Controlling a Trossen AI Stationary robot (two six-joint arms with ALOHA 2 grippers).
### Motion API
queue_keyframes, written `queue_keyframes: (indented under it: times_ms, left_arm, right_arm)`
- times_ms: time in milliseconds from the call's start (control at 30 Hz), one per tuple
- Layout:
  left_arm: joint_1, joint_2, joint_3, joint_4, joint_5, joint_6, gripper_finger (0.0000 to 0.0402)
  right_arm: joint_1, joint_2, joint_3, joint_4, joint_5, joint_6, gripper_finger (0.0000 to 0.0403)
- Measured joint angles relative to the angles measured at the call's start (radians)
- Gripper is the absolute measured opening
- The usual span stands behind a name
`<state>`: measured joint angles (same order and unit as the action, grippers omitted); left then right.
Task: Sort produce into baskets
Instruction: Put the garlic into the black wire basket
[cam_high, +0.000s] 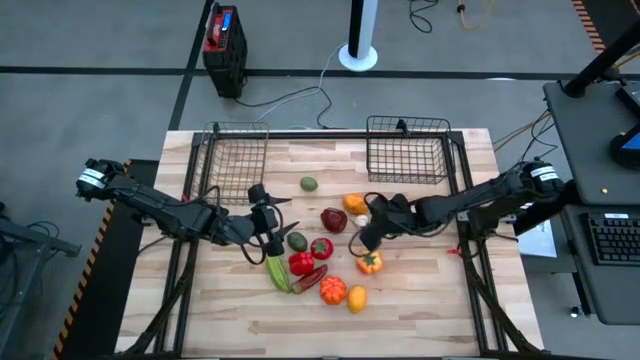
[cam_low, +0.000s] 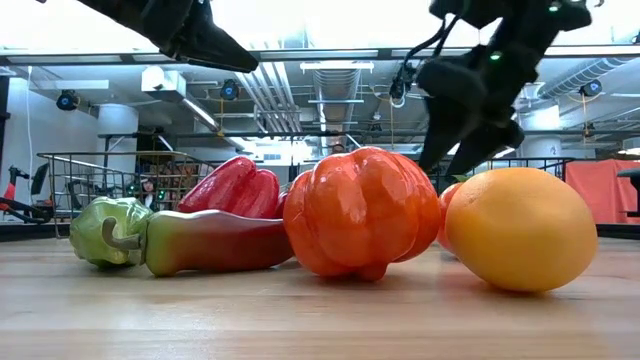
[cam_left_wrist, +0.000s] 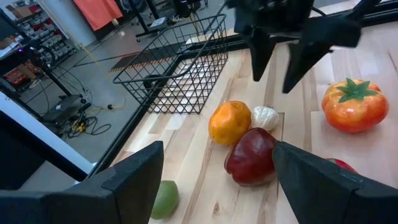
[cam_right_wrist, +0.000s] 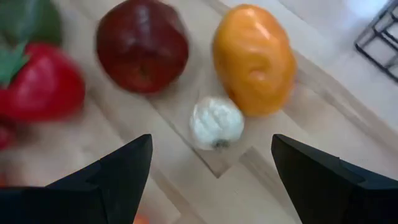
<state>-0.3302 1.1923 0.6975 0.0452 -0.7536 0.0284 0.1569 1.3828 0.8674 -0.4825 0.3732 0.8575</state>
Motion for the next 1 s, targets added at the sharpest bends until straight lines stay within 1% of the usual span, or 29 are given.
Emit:
queue_keyframes:
  times_ms: [100, 200, 367, 467, 533, 633, 833, 900, 1000]
  left_arm:
    - [0.000, 0.000, 0.000, 0.000, 0.000, 0.000, 0.0284]
    - [0.000, 0.000, 0.000, -0.005, -0.007, 0.000, 0.0284]
    - [0.000, 0.000, -0.001, -0.049, -0.102, 0.001, 0.0284]
    - [0.000, 0.000, -0.001, -0.067, -0.111, 0.001, 0.0284]
    - [0.000, 0.000, -0.001, -0.074, -0.110, 0.001, 0.0284]
    - [0.000, -0.001, -0.001, -0.094, -0.102, 0.001, 0.0284]
    - [0.000, -0.001, -0.001, -0.107, -0.101, 0.010, 0.0284]
    - [0.000, -0.001, -0.001, -0.106, -0.101, 0.015, 0.0284]
    - [0.000, -0.001, -0.001, -0.106, -0.101, 0.023, 0.0284]
  right_arm:
    - [-0.014, 0.033, 0.057, -0.060, -0.043, 0.051, 0.0321]
    - [-0.014, 0.073, 0.117, -0.122, -0.059, 0.068, 0.0318]
    - [-0.016, 0.142, 0.186, -0.282, -0.086, 0.119, 0.0319]
    - [-0.016, 0.169, 0.192, -0.323, -0.109, 0.159, 0.0322]
    - [-0.017, 0.180, 0.187, -0.320, -0.134, 0.175, 0.0325]
    - [-0.019, 0.185, 0.177, -0.319, -0.142, 0.197, 0.0325]
    - [-0.033, 0.184, 0.157, -0.273, -0.125, 0.206, 0.0327]
    - [-0.040, 0.188, 0.156, -0.237, -0.104, 0.198, 0.0326]
    - [-0.061, 0.205, 0.156, -0.177, -0.103, 0.163, 0.0324]
